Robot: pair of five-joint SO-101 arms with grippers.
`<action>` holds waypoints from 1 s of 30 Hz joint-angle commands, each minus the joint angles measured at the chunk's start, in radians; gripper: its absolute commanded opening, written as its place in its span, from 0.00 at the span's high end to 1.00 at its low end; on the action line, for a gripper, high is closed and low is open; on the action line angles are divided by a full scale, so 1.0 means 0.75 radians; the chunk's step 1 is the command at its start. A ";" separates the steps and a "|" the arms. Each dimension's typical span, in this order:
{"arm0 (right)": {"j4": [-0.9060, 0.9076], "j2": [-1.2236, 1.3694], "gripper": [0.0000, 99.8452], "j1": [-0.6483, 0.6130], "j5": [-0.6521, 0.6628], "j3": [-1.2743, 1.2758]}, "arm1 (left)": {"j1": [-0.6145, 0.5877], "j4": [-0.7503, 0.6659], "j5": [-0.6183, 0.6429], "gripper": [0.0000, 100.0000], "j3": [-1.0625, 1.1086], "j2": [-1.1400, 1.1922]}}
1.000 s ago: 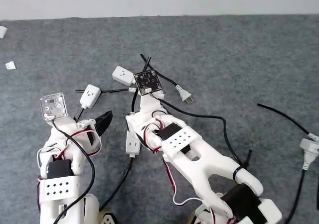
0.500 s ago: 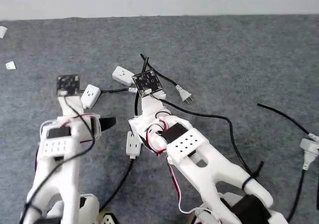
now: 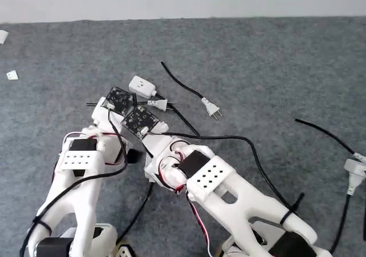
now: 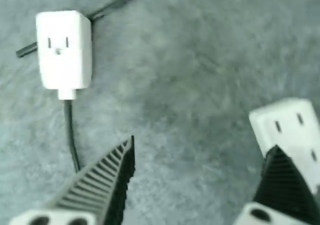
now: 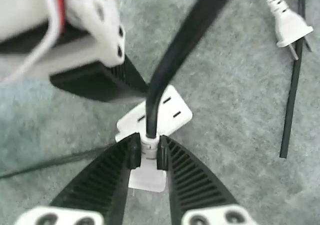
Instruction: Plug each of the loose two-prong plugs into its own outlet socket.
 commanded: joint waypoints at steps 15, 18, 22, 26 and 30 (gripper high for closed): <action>0.079 -0.109 0.99 0.038 0.061 -0.078 | 0.061 0.147 -0.387 0.62 0.042 -0.006; 0.077 -0.109 0.99 0.038 0.061 -0.082 | 0.092 0.188 -0.450 0.62 0.052 -0.006; 0.038 -0.109 0.99 0.040 0.061 -0.084 | 0.104 0.198 -0.481 0.62 0.056 -0.006; -0.021 -0.109 0.99 0.066 0.051 -0.084 | 0.108 0.252 -0.550 0.62 0.058 -0.006; -0.056 -0.109 0.99 0.066 0.049 -0.084 | 0.119 0.262 -0.554 0.62 0.058 -0.006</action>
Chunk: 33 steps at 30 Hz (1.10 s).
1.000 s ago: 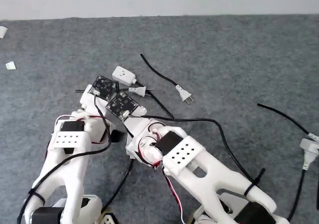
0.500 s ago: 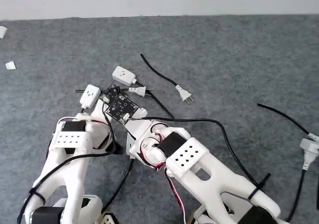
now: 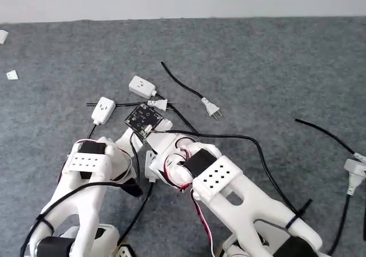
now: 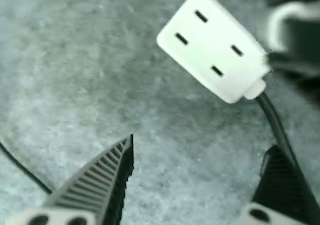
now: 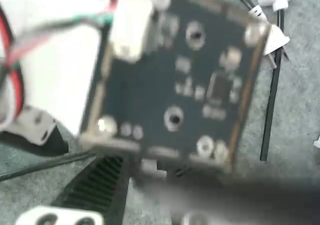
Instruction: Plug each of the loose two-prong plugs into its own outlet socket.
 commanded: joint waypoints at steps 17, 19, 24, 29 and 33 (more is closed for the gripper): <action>-0.075 -0.048 0.99 0.085 -0.117 -0.168 | 0.096 0.012 -0.102 0.62 0.234 -0.336; -0.116 -0.048 0.99 0.089 -0.174 -0.164 | 0.096 0.020 -0.100 0.62 0.251 -0.374; -0.210 -0.048 0.99 0.089 -0.288 -0.164 | 0.117 0.023 -0.098 0.62 0.259 -0.348; -0.283 -0.048 0.99 0.109 -0.303 -0.162 | 0.196 0.096 -0.108 0.62 0.238 -0.280; -0.351 -0.048 0.99 0.134 -0.303 -0.162 | 0.219 0.106 -0.110 0.62 0.240 -0.268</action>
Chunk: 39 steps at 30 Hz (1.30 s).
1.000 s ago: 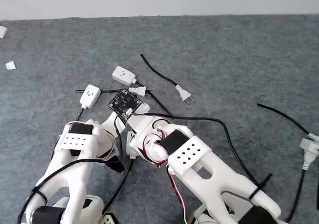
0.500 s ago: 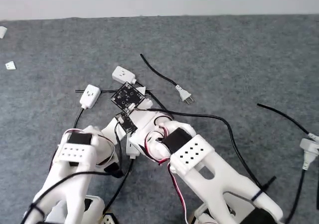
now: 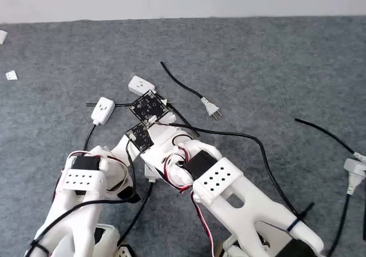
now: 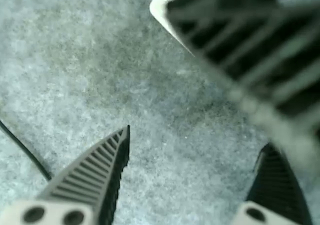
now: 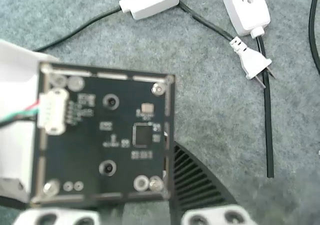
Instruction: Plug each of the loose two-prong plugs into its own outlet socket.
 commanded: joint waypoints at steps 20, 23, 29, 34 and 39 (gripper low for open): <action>-0.236 -0.040 0.99 0.111 -0.219 -0.074 | -0.166 -0.460 0.966 0.62 -0.052 0.010; -0.302 -0.040 0.99 0.118 -0.280 -0.027 | -0.178 -0.538 1.170 0.62 -0.046 0.010; -0.289 -0.040 0.99 0.116 -0.346 -0.008 | -0.286 -0.624 1.227 0.62 -0.052 0.010; -0.304 -0.040 0.99 0.103 -0.354 0.041 | -0.338 -0.626 1.270 0.62 -0.075 0.008; -0.308 0.011 0.99 0.103 -0.354 0.045 | -0.399 -0.626 1.330 0.62 -0.103 0.008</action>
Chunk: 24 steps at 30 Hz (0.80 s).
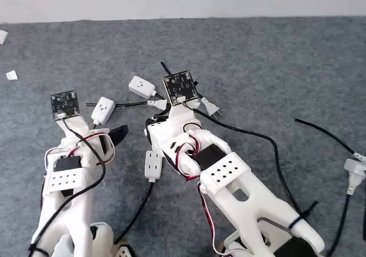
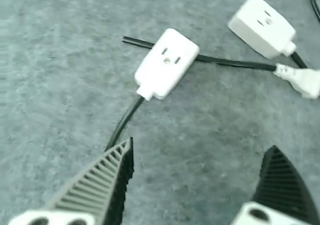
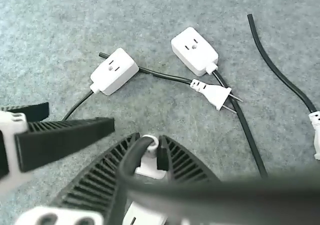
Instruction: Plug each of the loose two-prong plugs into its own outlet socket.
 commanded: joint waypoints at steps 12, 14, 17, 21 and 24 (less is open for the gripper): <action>-0.024 0.140 0.99 -0.003 -0.016 -0.014 | -0.031 -0.037 0.025 0.62 -0.079 -0.002; -0.011 0.142 0.99 -0.003 -0.016 -0.002 | -0.031 -0.037 0.025 0.62 -0.079 -0.002; 0.017 0.140 0.99 -0.005 -0.018 0.010 | -0.031 -0.037 0.025 0.62 -0.077 -0.002; 0.030 0.138 0.99 -0.009 -0.039 0.010 | -0.031 -0.037 0.025 0.62 -0.077 0.000; 0.030 0.138 0.99 -0.042 -0.043 0.010 | -0.031 -0.037 0.025 0.62 -0.077 0.000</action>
